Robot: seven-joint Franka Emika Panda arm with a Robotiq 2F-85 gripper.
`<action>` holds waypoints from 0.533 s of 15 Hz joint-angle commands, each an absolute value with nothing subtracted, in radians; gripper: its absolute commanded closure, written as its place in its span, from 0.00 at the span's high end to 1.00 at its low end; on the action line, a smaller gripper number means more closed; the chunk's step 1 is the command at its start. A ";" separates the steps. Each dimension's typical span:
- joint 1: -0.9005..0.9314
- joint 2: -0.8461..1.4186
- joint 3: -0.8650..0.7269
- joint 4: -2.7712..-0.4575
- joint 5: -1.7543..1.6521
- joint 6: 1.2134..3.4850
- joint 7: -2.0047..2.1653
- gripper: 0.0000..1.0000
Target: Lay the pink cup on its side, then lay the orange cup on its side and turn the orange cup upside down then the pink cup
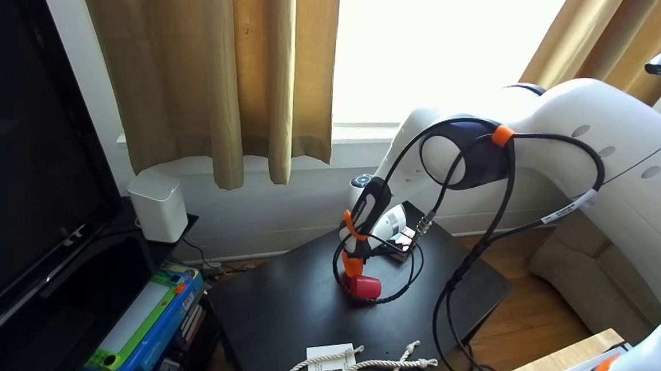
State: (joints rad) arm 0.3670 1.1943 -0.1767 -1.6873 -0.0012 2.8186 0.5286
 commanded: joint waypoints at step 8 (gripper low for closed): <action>0.494 1.222 -0.268 -1.583 -0.115 2.422 0.554 0.01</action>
